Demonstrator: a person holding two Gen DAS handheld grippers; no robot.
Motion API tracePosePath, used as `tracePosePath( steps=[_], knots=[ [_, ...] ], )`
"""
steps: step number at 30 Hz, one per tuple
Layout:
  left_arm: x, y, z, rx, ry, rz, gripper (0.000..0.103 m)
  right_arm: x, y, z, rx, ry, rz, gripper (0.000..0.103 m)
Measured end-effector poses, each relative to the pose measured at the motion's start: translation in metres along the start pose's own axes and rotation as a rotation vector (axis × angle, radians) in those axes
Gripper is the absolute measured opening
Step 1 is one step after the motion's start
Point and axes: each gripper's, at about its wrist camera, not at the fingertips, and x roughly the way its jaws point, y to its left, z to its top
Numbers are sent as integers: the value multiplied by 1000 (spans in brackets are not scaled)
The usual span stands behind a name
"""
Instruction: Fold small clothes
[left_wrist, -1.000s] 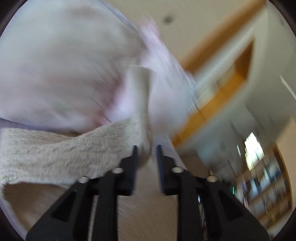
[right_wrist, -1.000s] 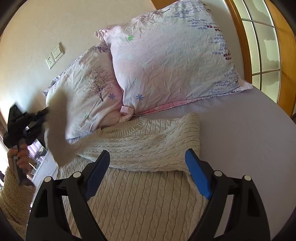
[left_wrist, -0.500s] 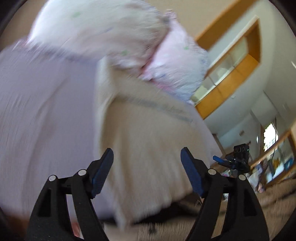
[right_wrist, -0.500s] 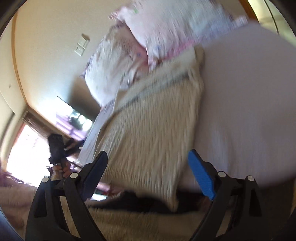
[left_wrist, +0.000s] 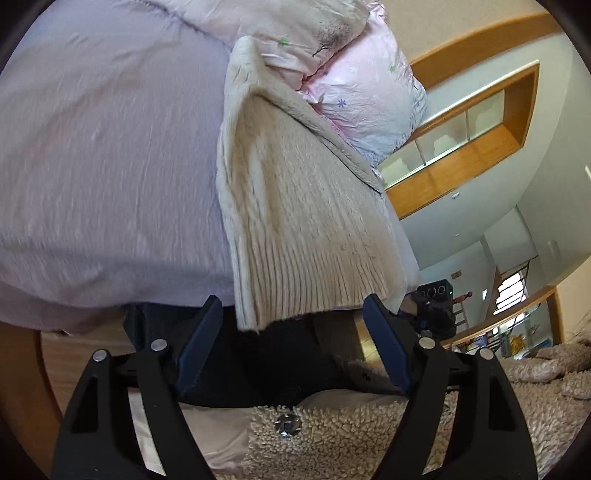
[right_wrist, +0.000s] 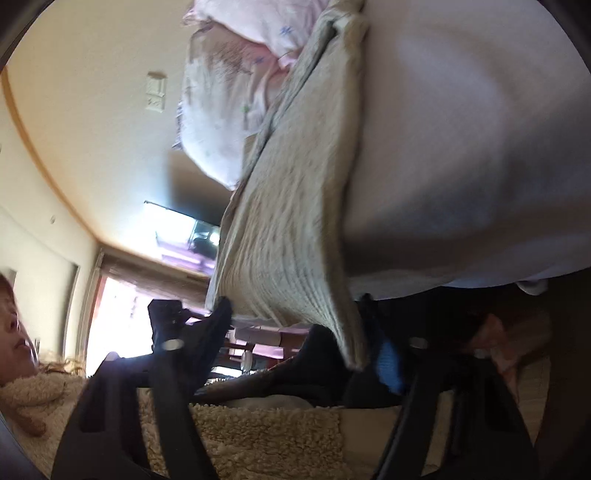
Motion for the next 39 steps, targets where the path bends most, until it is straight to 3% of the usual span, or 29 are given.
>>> tracePosePath(
  steps=[2,3,5,7,12,15,18,22,26,29,30,31,32,33,35,39],
  knots=[
    [3,7,2,-44,-23,-40,65,1,2,-1,-11,3,1,34],
    [6,11,3,-74,-32,-58,57,0,1,-1,-12,2,3,23],
    [10,18,1,-123,-20,-80,41,-2,4,-2,-30,-9,6,10],
    [20,19,1,-154,11,-87,6,-6,10,-1,-51,-22,35,9],
    [12,3,25,-154,-41,-137,6,-25,53,28,-168,-128,126,8],
    [-5,-27,68,-15,-125,-124,5,-33,93,79,-294,-220,124,8],
    [-4,-58,141,105,-236,-95,5,-27,120,140,-365,-303,109,8],
    [27,-61,230,105,-336,-42,5,-3,125,231,-344,-405,9,8],
    [92,-37,298,50,-346,83,6,42,89,301,-190,-443,-205,8],
    [134,0,322,-79,-241,139,10,76,51,323,-41,-355,-422,12],
    [137,8,321,-117,-223,121,22,79,43,322,-13,-337,-469,23],
    [136,11,318,-123,-221,106,51,77,42,320,-13,-350,-488,35],
    [131,12,315,-116,-230,111,67,72,44,314,-30,-385,-502,65],
    [123,12,313,-100,-253,135,86,64,51,305,-67,-437,-516,88],
    [106,13,306,-70,-283,177,87,54,60,295,-116,-481,-512,92],
    [104,34,305,-120,-193,203,84,50,66,281,-134,-487,-452,92]
  ],
)
